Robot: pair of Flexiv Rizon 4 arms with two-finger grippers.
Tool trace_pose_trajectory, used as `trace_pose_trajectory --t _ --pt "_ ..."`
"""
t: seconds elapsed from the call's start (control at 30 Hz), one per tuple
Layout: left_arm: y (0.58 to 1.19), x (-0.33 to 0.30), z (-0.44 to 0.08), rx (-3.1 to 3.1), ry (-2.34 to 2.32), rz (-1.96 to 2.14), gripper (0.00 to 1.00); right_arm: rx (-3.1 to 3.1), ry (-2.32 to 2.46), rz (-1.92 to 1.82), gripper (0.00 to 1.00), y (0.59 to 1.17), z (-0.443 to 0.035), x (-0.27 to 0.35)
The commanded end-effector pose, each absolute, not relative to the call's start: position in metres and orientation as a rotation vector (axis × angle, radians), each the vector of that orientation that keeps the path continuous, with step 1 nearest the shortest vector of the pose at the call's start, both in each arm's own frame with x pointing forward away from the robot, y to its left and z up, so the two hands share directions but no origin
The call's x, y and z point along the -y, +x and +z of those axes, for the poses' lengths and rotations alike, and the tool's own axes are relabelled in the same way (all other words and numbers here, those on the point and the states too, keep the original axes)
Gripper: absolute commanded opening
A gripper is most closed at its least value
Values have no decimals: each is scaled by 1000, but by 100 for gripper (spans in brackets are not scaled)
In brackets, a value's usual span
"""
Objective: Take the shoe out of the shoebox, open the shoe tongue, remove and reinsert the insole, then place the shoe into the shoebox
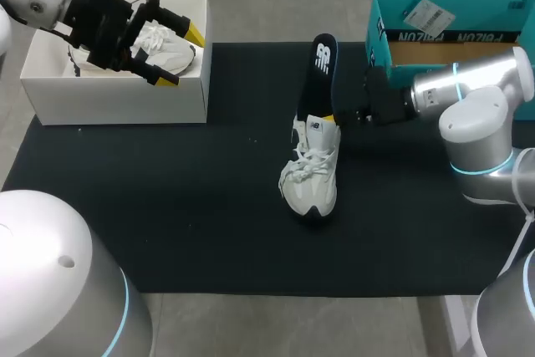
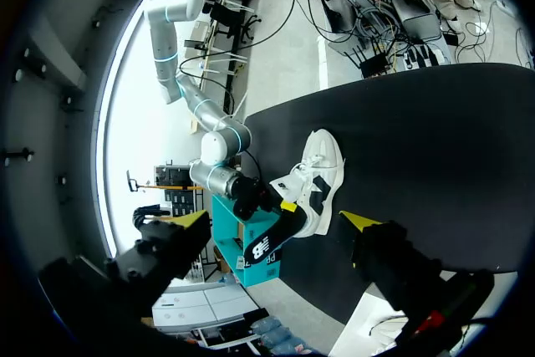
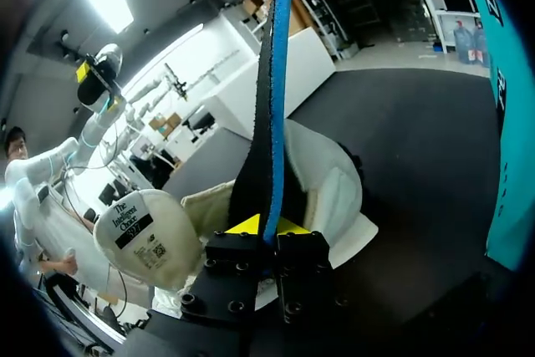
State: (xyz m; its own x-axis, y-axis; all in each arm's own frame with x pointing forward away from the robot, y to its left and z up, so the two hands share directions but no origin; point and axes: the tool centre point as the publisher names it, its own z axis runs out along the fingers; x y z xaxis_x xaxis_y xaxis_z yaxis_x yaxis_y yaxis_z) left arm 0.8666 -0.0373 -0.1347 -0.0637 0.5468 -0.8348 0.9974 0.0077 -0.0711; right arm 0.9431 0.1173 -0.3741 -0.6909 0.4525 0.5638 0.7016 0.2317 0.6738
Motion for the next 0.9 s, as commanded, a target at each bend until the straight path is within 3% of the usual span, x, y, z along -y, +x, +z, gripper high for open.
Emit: trace_pose_trajectory --t 0.03,0.6,0.7,0.9 --pt "866 37 -134 -1678 1602 -938 100 2266 -1090 -1454 34 947 -376 -118" --pt "866 37 -134 -1678 1602 -938 100 2316 -1089 -1512 27 965 -353 -110" --pt "866 37 -134 -1678 1602 -938 100 2324 -1096 -1518 22 968 -351 -109" --pt "866 37 -134 -1678 1602 -938 100 2340 -1094 -1533 0 974 -346 -108"
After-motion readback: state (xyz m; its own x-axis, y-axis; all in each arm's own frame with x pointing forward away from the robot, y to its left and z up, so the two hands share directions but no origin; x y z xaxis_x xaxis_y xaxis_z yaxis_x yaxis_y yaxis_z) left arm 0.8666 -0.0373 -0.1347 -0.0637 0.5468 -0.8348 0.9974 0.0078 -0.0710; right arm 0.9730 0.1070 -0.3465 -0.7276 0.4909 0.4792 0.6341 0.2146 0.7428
